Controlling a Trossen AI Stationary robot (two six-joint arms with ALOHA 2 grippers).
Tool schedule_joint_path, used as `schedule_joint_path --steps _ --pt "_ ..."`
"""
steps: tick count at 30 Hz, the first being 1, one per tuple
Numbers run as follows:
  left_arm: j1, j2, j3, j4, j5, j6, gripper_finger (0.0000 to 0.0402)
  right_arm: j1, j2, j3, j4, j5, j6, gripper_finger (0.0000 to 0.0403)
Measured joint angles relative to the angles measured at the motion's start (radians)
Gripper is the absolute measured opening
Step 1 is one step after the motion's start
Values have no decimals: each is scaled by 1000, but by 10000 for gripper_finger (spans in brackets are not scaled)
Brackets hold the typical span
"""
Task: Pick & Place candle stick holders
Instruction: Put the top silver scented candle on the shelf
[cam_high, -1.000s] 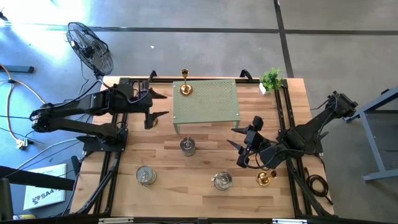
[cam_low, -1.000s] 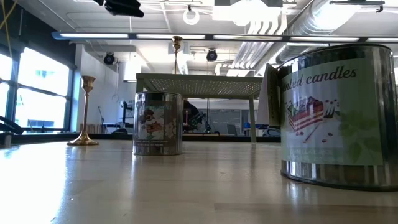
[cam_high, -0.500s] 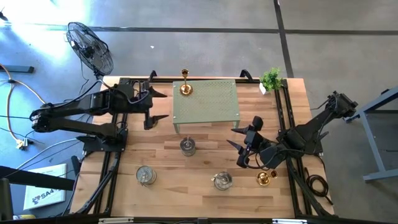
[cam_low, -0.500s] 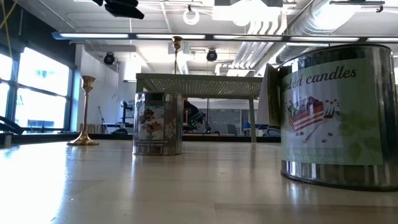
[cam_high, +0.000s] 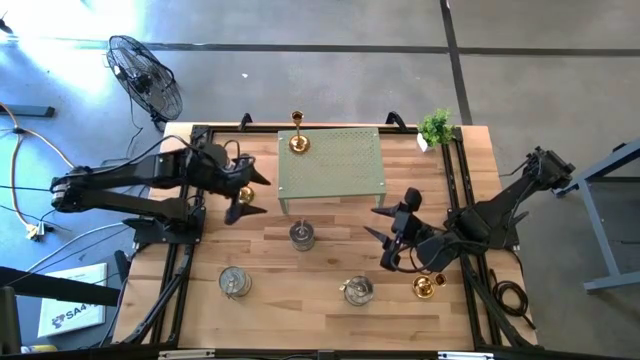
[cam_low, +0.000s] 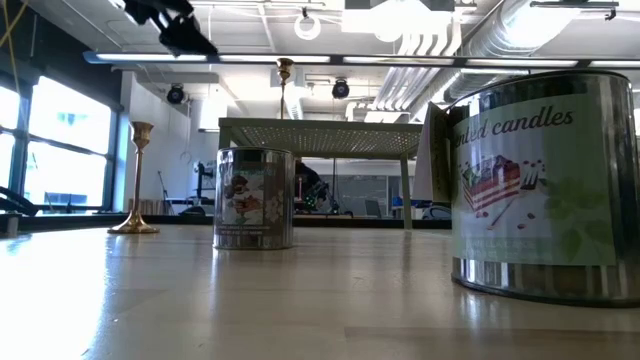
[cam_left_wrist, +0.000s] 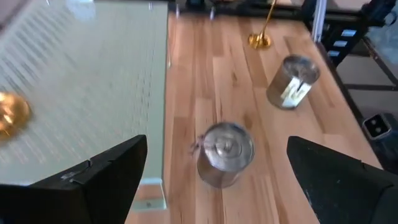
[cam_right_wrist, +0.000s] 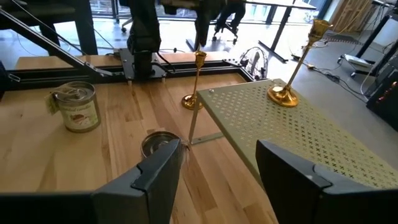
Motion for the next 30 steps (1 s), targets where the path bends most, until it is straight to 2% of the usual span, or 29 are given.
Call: schedule_joint_path --steps 8,14,19,23,30 --pt "-4 0 -138 138 96 -17 379 0 3 0 6 -2 4 204" --pt "-84 0 -226 241 109 7 379 0 3 0 6 -3 4 204" --pt "-176 0 -268 294 13 40 379 0 3 0 6 -3 4 204" --pt "-232 0 -284 294 -113 44 379 0 3 0 6 -3 4 204" --pt "-271 41 -293 296 -242 26 379 0 3 0 7 -10 4 204"
